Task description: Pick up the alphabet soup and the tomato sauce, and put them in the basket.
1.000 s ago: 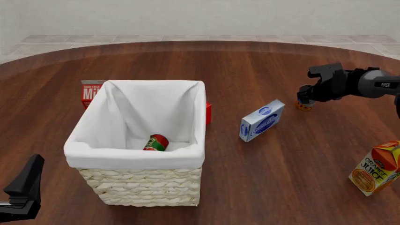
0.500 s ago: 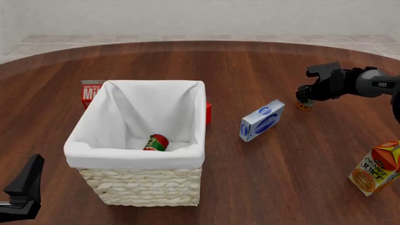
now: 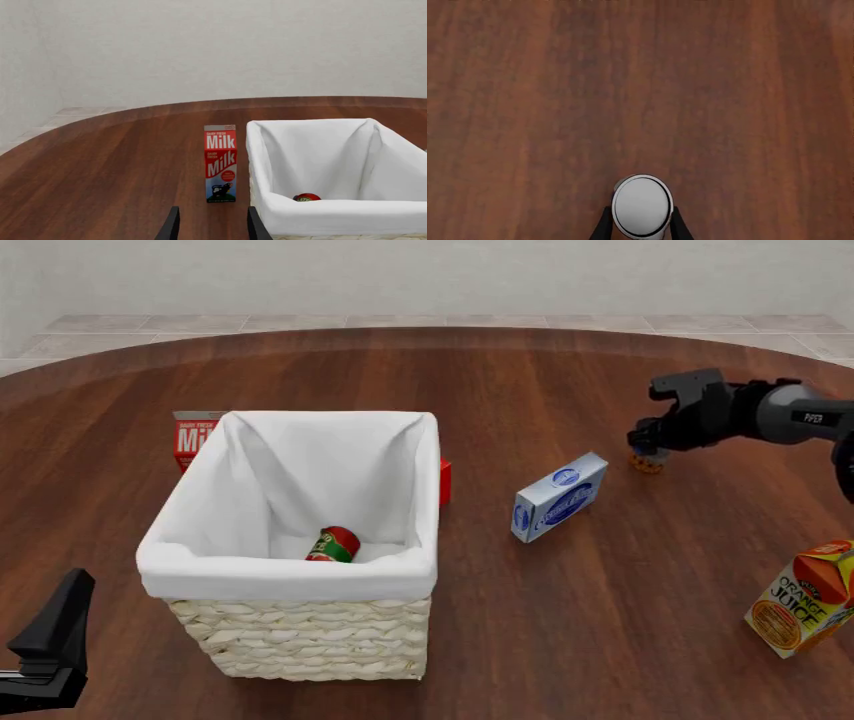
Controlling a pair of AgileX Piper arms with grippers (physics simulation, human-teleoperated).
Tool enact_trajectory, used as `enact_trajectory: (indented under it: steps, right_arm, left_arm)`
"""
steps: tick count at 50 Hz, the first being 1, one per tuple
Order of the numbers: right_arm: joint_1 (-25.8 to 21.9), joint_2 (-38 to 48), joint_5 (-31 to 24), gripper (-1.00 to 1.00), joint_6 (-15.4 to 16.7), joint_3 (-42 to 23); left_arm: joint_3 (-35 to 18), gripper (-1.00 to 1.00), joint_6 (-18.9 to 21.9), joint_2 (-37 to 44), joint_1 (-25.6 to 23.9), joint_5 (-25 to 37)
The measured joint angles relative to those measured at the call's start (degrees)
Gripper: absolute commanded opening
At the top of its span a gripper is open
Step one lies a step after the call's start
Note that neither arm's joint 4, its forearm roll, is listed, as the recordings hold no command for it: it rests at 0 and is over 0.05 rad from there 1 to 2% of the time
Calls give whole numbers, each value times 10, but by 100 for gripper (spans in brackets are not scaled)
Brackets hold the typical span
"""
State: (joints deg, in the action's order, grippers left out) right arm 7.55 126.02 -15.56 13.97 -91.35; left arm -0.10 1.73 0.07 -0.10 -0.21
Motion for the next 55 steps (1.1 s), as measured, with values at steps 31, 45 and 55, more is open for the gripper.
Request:
enact_trajectory:
  steps: [31, 45, 55]
  right_arm:
    - [0, -51, -7, -100, 3, 7]
    - [-2, -77, -9, -100, 3, 14]
    - [-6, -94, -12, -100, 3, 17]
  left_arm:
    - [0, 100, 0, 0, 0, 0]
    - [0, 100, 0, 0, 0, 0]
    - [0, 100, 0, 0, 0, 0]
